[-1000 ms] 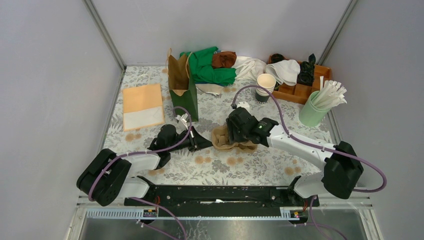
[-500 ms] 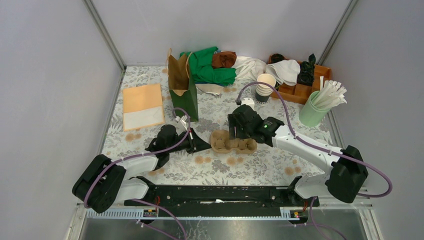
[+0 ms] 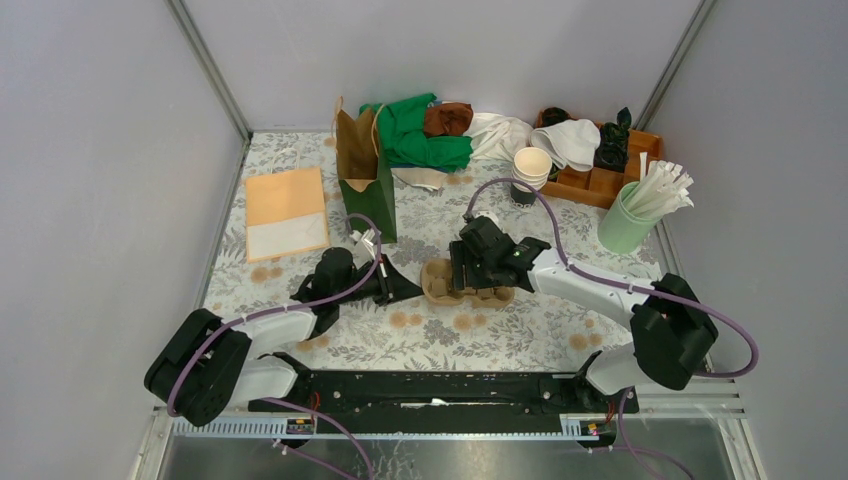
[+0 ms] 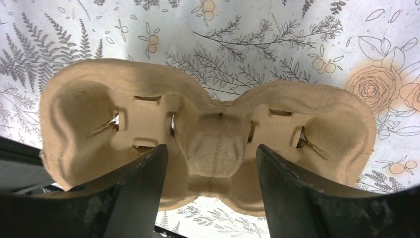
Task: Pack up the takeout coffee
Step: Pick up the cup tray from the cup tray.
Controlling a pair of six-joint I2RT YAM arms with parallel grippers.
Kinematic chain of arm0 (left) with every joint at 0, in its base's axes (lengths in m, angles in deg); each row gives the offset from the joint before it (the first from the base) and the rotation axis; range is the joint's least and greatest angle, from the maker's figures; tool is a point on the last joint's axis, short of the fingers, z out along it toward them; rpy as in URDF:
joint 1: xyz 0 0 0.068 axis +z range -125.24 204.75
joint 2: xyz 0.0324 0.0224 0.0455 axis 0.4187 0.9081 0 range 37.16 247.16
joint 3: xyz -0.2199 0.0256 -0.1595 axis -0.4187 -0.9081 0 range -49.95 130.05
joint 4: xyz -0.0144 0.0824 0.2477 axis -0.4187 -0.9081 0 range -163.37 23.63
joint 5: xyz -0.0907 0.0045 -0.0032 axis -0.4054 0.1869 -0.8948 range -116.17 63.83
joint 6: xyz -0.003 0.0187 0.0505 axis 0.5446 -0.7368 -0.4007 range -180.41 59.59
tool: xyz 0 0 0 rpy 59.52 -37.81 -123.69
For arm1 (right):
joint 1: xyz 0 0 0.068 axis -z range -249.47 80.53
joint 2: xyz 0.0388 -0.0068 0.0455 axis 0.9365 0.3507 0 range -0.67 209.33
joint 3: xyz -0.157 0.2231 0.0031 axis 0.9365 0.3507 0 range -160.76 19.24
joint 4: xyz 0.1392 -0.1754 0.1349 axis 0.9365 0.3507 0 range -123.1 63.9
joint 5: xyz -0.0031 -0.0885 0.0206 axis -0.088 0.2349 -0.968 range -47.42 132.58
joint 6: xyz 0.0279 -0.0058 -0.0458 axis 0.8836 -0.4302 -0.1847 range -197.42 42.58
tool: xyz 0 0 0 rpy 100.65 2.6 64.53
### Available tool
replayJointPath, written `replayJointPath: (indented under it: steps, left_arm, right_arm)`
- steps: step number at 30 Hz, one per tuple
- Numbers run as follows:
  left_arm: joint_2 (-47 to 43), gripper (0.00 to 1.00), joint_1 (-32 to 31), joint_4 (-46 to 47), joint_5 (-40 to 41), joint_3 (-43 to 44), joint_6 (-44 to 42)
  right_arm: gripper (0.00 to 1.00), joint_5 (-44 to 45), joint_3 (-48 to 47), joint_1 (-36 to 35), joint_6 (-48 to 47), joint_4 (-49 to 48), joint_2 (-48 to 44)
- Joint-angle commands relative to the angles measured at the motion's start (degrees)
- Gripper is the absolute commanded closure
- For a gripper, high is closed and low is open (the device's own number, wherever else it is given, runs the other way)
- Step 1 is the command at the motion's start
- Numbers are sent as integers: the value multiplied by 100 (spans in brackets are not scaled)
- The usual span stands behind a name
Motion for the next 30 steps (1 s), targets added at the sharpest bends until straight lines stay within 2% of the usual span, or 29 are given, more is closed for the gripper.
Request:
replayJointPath:
  steps: [1,10,18,30]
  left_arm:
    - [-180,100,1,42,72,203,-146]
    - [-191,100,1,-202,200,227,-306]
    - [-151,100,2,-759,568,312,-710]
    - [78,100,0,-1106,946,473,-1017]
  right_arm:
    - [29,-44,53,108,127,-262,151]
    - [55,-176,-35,155,169,-117,-117]
    - [55,-40,-309,205,72,362,-548]
    - [54,-10,-613,367,-107,749,-818]
